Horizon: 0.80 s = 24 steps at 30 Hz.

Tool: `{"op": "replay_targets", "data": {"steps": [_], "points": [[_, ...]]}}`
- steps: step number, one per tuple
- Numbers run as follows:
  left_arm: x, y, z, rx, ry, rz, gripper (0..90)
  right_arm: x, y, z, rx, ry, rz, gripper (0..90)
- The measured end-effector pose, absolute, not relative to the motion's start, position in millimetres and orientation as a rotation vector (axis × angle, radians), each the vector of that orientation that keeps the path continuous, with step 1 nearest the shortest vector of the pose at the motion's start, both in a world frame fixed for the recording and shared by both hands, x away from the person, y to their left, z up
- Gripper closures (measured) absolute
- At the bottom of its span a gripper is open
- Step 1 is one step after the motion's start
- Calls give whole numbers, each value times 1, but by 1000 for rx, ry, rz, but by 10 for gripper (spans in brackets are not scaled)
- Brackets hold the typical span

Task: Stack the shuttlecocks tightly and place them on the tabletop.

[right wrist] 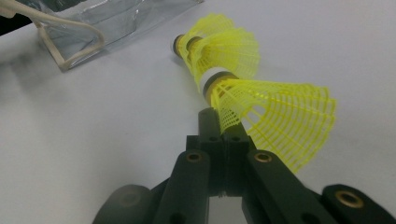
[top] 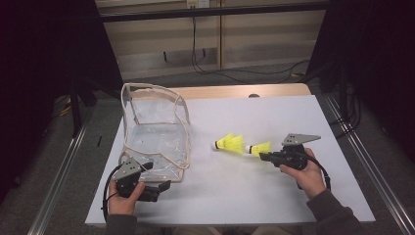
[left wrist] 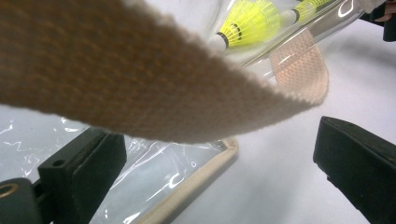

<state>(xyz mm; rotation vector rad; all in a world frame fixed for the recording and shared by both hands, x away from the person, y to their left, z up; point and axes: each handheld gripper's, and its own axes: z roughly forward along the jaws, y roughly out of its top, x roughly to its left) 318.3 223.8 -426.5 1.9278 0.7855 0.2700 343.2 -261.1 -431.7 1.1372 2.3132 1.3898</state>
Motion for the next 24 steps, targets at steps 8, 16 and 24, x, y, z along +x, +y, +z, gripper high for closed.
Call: {"op": "replay_targets", "data": {"steps": [8,16,24], "points": [[318,224,-427,1928,785,271,24,345,-260,-431,1148,2295,1390,894],[318,224,-427,1925,783,270,23,346,-258,-431,1155,2294,1393,893],[320,223,-427,1932,789,270,19,347,-258,-432,1163,2290,1396,893]]}}
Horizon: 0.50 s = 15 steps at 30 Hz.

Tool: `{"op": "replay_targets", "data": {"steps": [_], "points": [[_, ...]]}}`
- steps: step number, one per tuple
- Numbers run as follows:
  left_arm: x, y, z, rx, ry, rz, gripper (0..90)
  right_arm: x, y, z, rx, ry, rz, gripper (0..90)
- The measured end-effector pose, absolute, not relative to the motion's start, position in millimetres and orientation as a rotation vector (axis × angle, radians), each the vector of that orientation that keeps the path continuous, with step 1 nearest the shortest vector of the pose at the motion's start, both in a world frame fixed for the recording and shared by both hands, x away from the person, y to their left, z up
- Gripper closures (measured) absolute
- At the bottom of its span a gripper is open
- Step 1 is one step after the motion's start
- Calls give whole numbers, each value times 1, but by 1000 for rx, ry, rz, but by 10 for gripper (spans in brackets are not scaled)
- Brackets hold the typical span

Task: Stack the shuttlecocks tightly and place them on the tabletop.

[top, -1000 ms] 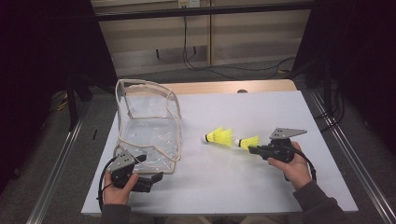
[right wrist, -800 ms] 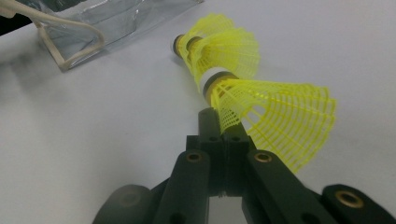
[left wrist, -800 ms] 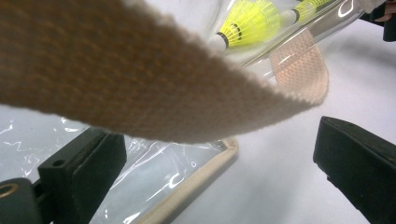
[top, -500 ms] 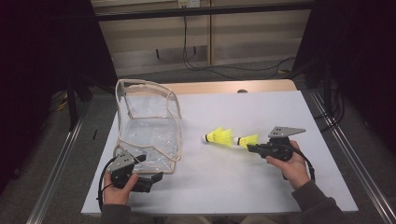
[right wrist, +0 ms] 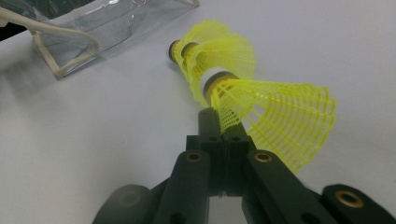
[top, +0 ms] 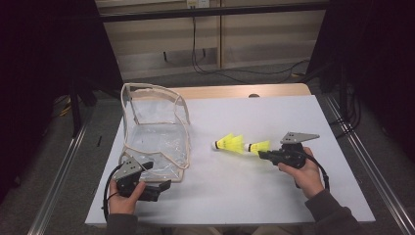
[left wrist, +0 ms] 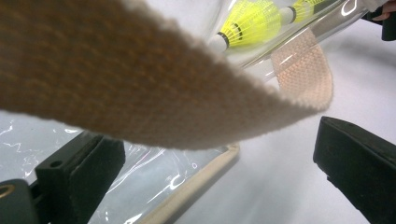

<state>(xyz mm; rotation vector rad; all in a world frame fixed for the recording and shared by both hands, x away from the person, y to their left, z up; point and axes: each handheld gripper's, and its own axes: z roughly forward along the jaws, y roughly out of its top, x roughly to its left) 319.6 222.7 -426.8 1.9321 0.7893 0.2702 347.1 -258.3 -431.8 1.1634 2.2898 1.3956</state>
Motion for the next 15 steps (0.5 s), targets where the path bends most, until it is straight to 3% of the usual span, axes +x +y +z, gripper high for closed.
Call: {"op": "replay_targets", "data": {"steps": [15], "points": [[321,222,-427,1930,787,273,18,349,-257,-433,1175,2276,1398,893]]}}
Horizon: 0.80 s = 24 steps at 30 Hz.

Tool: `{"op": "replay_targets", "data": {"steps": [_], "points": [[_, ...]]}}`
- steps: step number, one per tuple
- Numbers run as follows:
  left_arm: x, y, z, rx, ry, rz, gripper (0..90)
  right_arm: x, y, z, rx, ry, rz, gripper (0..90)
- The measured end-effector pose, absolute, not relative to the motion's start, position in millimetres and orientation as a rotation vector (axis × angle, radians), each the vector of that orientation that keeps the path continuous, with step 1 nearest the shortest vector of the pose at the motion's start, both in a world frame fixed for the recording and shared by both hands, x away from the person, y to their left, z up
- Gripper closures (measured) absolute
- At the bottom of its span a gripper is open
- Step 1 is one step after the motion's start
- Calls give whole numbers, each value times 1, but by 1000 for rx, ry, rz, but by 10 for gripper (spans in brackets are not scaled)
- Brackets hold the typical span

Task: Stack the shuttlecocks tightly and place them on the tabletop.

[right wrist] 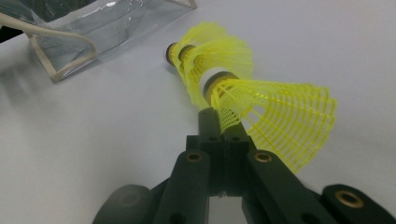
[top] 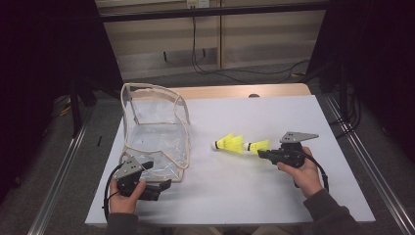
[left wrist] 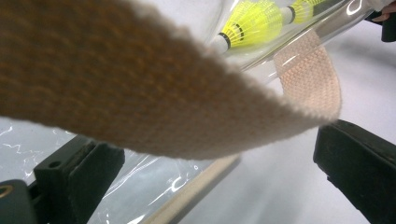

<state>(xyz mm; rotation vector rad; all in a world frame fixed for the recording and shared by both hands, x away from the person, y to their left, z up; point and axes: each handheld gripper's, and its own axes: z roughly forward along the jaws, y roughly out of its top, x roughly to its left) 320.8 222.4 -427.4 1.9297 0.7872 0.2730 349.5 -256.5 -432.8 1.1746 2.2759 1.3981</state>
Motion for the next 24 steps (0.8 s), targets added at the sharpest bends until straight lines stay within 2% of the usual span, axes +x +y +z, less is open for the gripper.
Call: {"op": "replay_targets", "data": {"steps": [24], "points": [[321,223,-428,1927,788,273,18,357,-252,-438,1191,2273,1393,893]]}}
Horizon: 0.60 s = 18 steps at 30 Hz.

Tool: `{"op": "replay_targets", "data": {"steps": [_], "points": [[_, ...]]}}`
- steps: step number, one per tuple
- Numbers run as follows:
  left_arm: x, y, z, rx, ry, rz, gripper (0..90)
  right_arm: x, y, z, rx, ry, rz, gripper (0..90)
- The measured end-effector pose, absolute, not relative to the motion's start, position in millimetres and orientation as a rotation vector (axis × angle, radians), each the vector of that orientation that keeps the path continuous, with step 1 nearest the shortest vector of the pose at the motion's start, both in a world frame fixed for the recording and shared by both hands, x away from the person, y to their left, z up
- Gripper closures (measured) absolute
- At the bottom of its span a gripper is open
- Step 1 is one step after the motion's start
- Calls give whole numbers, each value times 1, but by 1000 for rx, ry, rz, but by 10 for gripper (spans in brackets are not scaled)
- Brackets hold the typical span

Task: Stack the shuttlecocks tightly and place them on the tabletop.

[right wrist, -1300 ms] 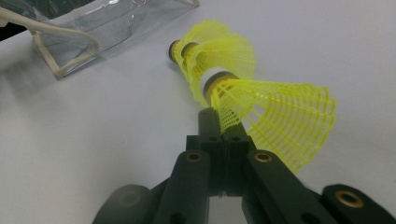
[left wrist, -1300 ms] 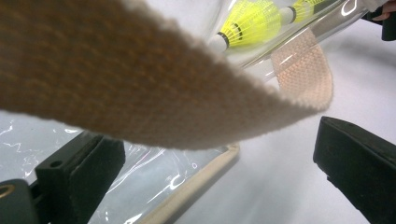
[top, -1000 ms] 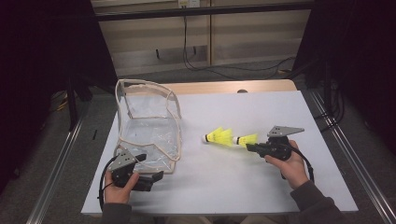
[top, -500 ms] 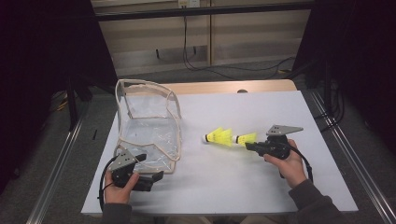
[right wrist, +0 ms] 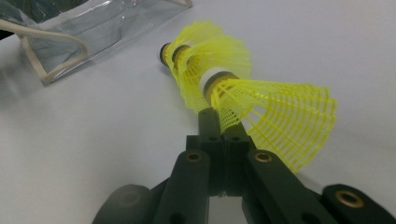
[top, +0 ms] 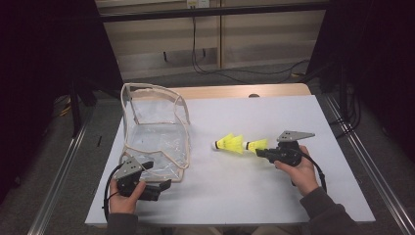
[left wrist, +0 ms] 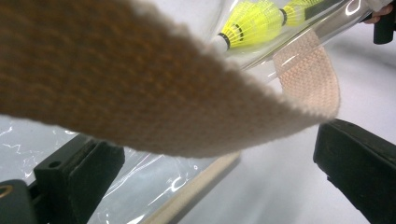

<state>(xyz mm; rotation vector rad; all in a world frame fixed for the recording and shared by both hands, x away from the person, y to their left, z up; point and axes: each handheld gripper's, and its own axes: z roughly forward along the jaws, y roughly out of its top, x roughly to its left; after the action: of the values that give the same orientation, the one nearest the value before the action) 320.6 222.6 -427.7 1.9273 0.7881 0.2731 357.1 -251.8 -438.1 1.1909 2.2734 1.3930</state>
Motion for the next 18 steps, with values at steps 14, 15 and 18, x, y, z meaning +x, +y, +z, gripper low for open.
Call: {"op": "replay_targets", "data": {"steps": [14,15,18], "points": [[321,223,-427,1928,787,272,18,361,-248,-440,1197,2278,1390,892],[321,223,-427,1927,788,272,18,361,-247,-440,1198,2277,1391,892],[321,223,-427,1928,786,272,18,362,-246,-441,1193,2275,1393,892]]}}
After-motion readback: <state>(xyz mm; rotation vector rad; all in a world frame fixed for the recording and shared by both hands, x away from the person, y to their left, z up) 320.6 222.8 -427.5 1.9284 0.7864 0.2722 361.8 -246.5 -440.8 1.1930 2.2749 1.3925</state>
